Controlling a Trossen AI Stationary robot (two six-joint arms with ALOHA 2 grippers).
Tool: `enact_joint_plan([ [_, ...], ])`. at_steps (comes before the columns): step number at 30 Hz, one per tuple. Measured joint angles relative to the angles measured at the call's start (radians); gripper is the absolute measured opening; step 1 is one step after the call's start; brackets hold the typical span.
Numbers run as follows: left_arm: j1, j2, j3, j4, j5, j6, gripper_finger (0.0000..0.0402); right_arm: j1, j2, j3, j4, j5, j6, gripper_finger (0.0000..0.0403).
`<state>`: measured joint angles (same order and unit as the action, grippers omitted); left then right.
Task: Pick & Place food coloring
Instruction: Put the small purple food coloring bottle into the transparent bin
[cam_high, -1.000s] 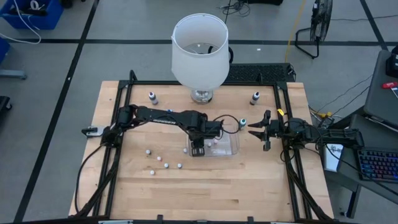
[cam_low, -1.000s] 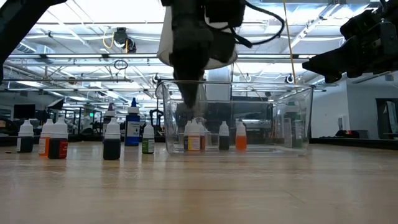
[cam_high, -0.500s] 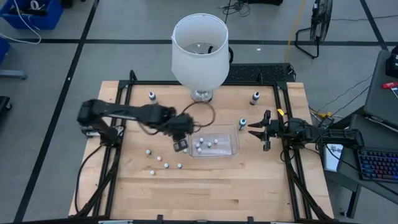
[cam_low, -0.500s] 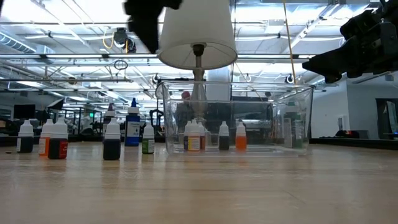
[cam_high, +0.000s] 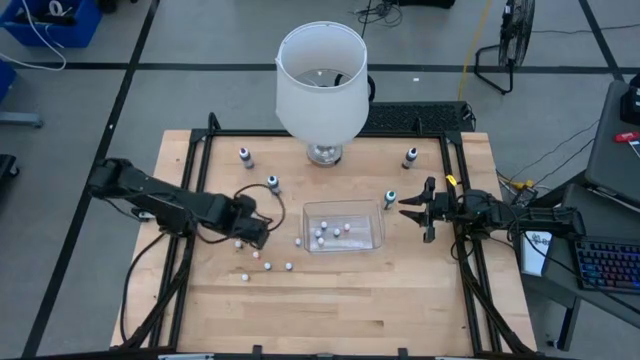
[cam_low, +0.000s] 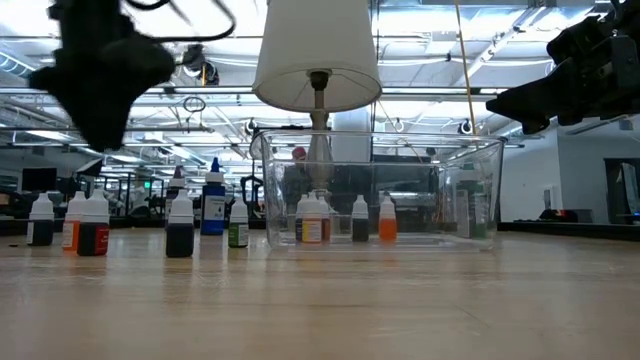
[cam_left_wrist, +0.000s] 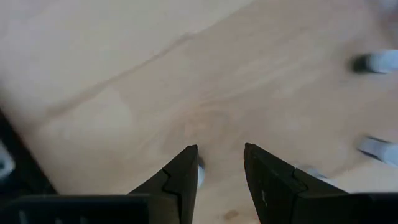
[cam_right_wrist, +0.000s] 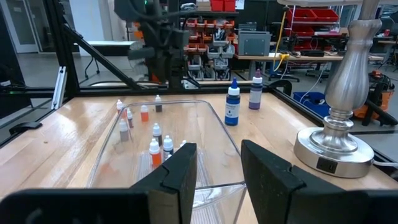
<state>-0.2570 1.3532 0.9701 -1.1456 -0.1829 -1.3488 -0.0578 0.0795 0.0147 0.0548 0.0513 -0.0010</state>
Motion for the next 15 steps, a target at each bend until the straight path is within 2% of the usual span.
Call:
enact_joint_plan([
  [5,-0.049,-0.014,-0.104,0.11,0.029,-0.137,0.0131,0.0,0.0,0.0,0.0,0.0,0.0,0.0114],
  [9,-0.072,-0.006,-0.15,0.202,0.052,-0.173,0.0131,0.0,0.0,0.0,0.0,0.0,0.0,0.0114],
  [15,-0.078,-0.007,-0.16,0.181,0.047,-0.191,0.0132,0.0,0.0,0.0,0.001,0.0,0.0,0.0114],
])
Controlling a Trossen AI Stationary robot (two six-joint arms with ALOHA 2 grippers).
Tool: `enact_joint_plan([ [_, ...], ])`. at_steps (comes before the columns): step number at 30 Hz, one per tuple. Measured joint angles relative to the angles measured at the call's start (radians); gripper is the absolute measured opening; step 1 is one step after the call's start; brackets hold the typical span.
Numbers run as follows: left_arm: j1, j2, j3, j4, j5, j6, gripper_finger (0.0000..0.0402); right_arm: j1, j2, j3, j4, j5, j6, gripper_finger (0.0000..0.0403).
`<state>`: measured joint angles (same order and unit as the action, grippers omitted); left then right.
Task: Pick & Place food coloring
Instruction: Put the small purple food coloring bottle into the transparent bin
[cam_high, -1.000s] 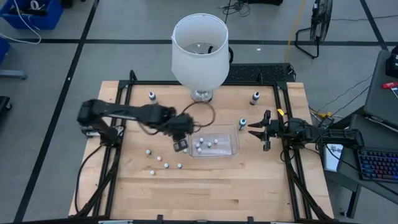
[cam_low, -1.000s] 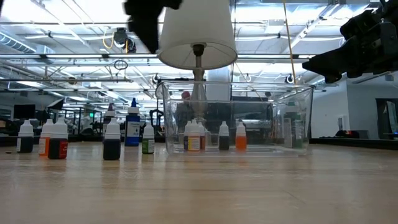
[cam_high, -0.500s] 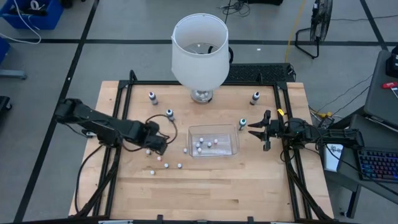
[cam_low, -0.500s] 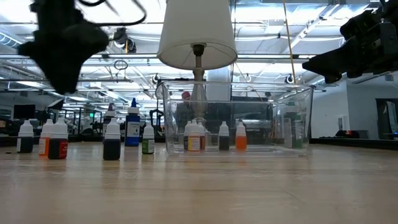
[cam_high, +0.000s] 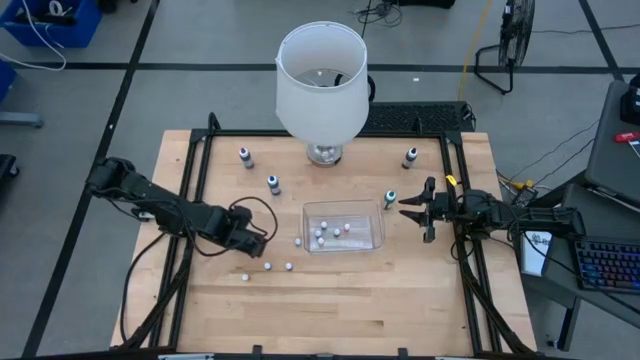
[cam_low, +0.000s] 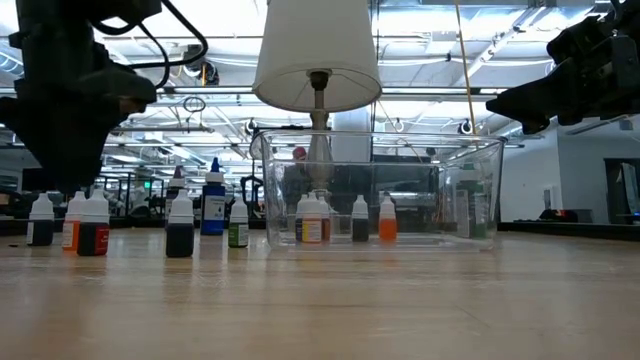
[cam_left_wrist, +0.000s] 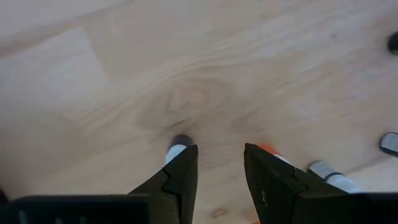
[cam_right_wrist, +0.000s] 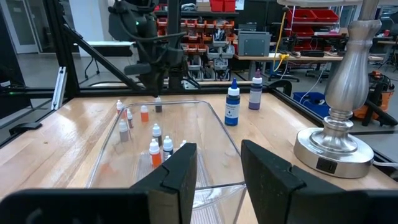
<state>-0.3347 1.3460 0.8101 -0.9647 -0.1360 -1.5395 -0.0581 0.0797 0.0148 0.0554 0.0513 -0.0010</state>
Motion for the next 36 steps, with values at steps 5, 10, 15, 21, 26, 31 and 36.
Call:
enact_joint_plan([
  [5,0.002,0.0,0.0,-0.038,0.006,-0.028,0.0157,0.0,0.0,0.0,0.0,0.0,0.0,0.0114],
  [10,0.001,0.002,0.0,-0.032,0.041,-0.03,0.0201,0.0,0.0,0.0,0.0,0.0,0.0,0.0114],
  [15,-0.002,0.009,-0.003,-0.032,0.055,-0.034,0.022,0.0,0.0,0.0,0.0,0.0,0.0,0.0114],
  [21,-0.002,0.01,-0.049,-0.027,0.092,-0.069,0.0205,0.0,0.0,0.0,0.0,0.0,0.0,0.0114],
  [26,-0.002,0.01,-0.086,-0.021,0.087,-0.098,0.0187,0.0,0.0,0.0,0.0,0.0,0.0,0.0114],
  [31,-0.002,0.01,-0.119,0.05,0.09,-0.091,0.0176,0.0,0.0,0.0,0.0,0.0,0.0,0.0114],
  [36,-0.002,0.01,-0.152,0.111,0.092,-0.082,0.0173,0.0,0.0,0.0,0.0,0.0,0.0,0.0114],
])
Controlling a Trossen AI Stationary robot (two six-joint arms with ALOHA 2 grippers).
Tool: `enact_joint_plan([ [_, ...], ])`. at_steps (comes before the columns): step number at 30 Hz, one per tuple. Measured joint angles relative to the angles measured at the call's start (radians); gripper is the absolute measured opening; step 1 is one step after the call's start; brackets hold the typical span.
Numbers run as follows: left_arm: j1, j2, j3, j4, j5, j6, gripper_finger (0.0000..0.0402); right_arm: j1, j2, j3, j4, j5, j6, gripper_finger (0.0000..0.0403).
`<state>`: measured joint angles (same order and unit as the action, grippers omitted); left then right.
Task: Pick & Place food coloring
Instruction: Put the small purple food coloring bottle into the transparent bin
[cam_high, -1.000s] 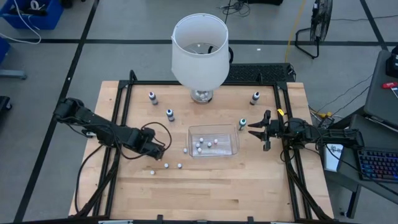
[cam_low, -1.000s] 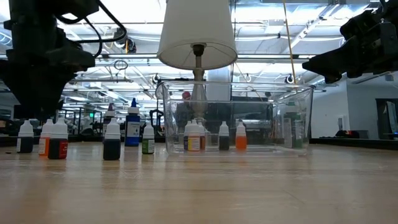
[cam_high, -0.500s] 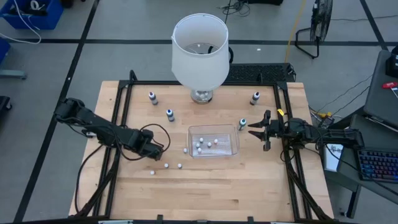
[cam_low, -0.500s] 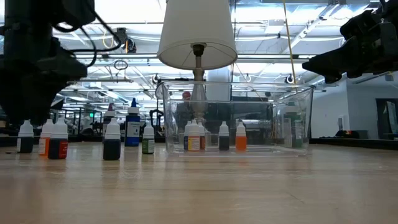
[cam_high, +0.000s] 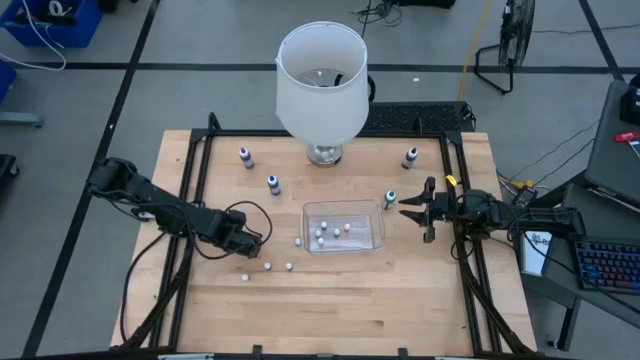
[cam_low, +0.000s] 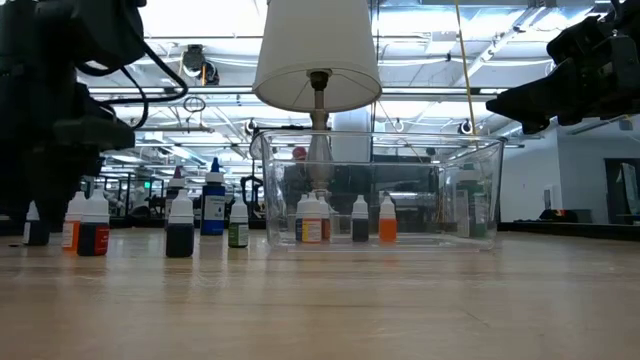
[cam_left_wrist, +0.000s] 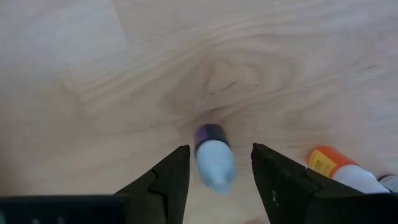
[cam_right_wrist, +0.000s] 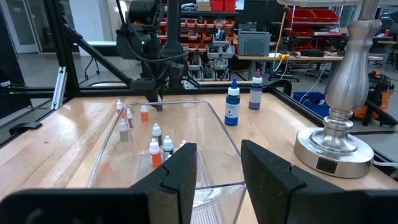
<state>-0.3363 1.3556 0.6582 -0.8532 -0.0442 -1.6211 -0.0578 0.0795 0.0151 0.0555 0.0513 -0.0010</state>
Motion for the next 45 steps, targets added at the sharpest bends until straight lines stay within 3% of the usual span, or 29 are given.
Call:
enact_joint_plan([
  [22,0.038,0.0,-0.011,-0.005,0.044,0.072,0.0137,0.0,0.0,0.0,0.0,0.0,0.0,0.0114],
  [33,0.057,0.0,-0.01,-0.005,0.017,0.107,0.0143,0.0,0.0,0.0,0.0,0.0,0.0,0.0114],
  [45,0.056,0.0,-0.009,-0.005,0.037,0.117,0.0085,0.0,0.0,0.0,0.0,0.0,0.0,0.0114],
])
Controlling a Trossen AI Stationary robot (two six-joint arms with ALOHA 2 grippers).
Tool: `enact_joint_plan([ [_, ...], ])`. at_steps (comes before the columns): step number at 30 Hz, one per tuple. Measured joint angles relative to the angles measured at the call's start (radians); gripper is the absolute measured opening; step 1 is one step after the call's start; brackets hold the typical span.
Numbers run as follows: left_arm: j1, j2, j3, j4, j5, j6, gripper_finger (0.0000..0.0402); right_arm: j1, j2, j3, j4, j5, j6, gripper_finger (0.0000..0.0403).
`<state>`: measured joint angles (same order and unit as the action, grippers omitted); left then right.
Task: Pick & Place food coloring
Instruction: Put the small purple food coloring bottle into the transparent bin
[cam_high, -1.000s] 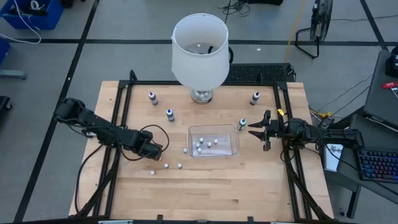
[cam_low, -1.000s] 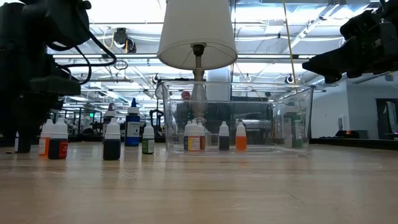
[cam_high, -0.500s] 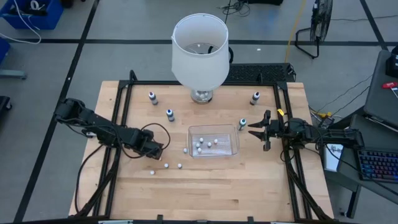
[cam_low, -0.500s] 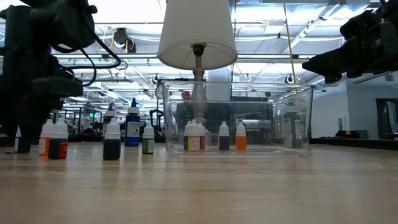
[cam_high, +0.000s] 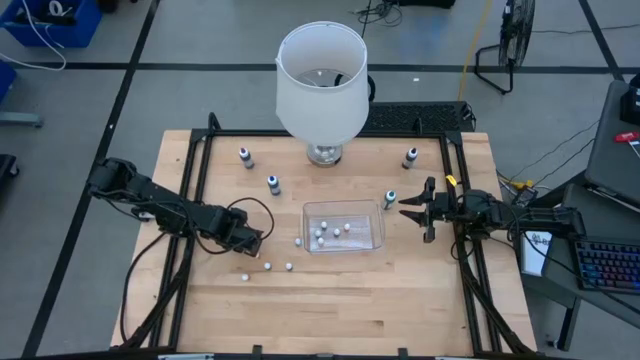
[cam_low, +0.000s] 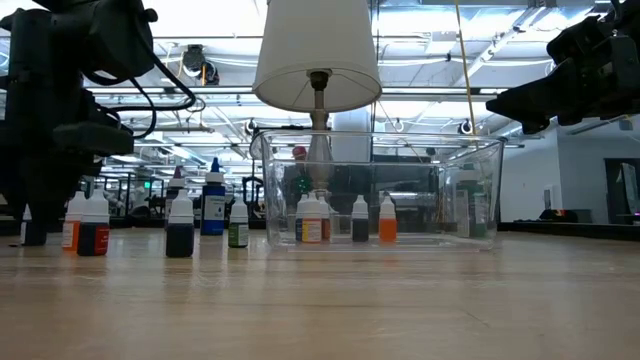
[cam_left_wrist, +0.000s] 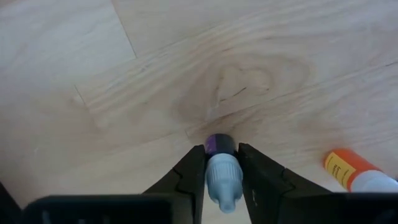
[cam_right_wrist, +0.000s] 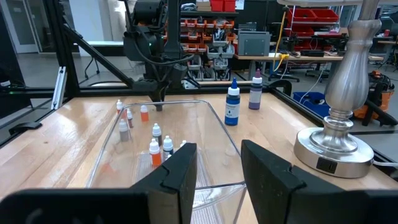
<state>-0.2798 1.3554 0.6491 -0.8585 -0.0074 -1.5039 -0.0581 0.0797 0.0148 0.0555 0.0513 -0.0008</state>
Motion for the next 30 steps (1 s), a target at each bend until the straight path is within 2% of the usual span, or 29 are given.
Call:
enact_joint_plan([
  [6,0.0,0.0,0.012,-0.005,-0.016,0.058,0.0079,0.0,0.0,0.0,0.0,0.0,0.0,0.0114],
  [11,0.022,0.0,0.129,-0.023,-0.096,0.192,0.0074,0.0,0.0,0.0,0.0,0.0,0.0,0.0114],
  [18,0.112,0.0,0.438,-0.02,-0.202,0.538,0.0074,0.0,0.0,0.0,0.0,0.0,0.0,0.0114],
  [23,0.19,0.04,0.675,0.073,-0.199,0.882,0.0074,0.0,0.0,0.0,0.0,0.0,0.0,0.0114],
  [30,0.261,0.313,1.106,-0.034,-0.141,1.279,0.0074,0.0,0.0,0.0,-0.002,0.0,0.0,0.0114],
])
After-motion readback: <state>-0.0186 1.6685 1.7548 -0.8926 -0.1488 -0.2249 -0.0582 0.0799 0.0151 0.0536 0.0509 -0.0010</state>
